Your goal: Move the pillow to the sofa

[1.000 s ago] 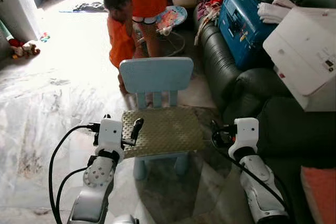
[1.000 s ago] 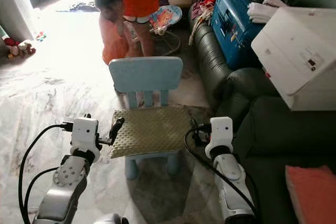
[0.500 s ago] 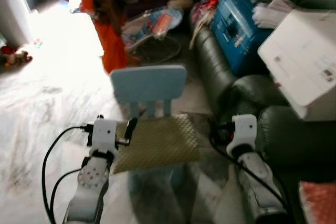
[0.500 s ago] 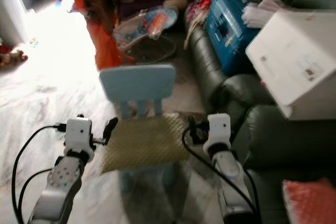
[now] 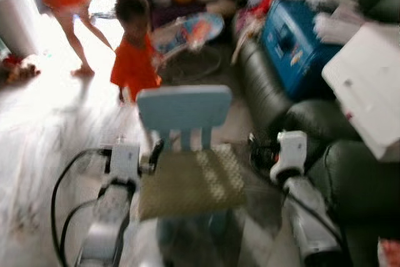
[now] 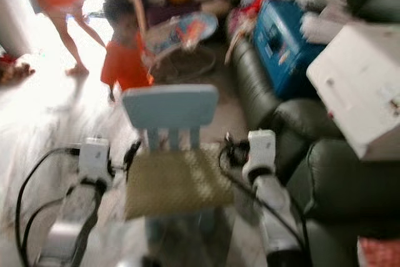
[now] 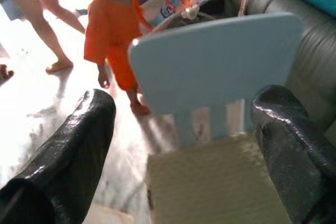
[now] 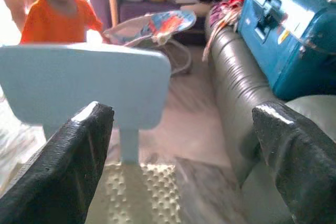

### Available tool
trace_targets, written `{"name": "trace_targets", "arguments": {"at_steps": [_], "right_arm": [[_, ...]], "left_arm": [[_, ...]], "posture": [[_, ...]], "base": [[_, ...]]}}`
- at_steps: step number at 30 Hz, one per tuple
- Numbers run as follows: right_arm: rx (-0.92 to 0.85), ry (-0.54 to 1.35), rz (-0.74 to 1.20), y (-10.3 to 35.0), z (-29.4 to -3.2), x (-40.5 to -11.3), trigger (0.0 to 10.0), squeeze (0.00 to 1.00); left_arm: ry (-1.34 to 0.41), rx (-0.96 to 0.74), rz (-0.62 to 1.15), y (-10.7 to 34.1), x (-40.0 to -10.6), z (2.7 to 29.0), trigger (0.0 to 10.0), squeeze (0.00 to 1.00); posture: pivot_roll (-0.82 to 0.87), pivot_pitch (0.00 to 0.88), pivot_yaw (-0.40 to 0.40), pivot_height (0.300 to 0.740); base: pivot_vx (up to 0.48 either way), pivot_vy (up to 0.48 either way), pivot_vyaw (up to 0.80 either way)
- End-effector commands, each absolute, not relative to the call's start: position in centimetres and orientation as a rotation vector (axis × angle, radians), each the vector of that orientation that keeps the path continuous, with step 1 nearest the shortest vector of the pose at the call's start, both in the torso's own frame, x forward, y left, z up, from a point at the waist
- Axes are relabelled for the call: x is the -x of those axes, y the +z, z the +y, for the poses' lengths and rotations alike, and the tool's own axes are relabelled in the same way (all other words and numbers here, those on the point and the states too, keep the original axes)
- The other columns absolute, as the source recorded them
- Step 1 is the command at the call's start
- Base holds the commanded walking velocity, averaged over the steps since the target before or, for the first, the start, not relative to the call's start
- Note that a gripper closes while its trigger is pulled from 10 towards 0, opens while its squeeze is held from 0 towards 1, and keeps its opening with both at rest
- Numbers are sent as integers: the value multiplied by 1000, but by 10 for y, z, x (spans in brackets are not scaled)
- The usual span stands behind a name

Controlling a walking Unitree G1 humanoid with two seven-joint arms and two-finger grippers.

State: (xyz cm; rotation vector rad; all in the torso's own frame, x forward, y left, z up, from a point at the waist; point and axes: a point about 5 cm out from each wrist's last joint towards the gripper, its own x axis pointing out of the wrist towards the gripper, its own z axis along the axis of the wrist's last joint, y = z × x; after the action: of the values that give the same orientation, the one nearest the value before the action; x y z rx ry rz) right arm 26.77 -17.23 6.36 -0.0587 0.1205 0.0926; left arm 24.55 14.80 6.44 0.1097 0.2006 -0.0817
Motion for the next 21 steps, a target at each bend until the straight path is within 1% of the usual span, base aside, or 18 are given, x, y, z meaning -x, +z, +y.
{"name": "trace_targets", "arguments": {"at_steps": [1, 3, 5, 14, 21], "right_arm": [[67, 71, 141, 59, -181, -264, 10000, 0], [65, 72, 141, 59, -181, -264, 10000, 0], [64, 73, 141, 59, -181, -264, 10000, 0], [68, 75, 141, 59, -181, -264, 10000, 0], [78, 82, 136, 60, -180, -264, 10000, 0]], "left_arm": [[-112, -106, 200, 65, -246, 139, 10000, 0], [-109, -112, 191, 66, -245, 139, 10000, 0], [-104, -119, 168, 67, -246, 138, 10000, 0], [-107, -113, 177, 67, -246, 137, 10000, 0], [-119, -111, 172, 68, -246, 135, 10000, 0]], "posture": [[-12, 0, -27, 740], [-11, 0, -27, 740], [-11, 0, -27, 740], [-10, 0, -27, 740], [-12, 0, -28, 740]], "base": [[0, 461, 0], [0, 459, 0], [0, 0, 0], [0, 0, 0], [0, 0, 561]]}}
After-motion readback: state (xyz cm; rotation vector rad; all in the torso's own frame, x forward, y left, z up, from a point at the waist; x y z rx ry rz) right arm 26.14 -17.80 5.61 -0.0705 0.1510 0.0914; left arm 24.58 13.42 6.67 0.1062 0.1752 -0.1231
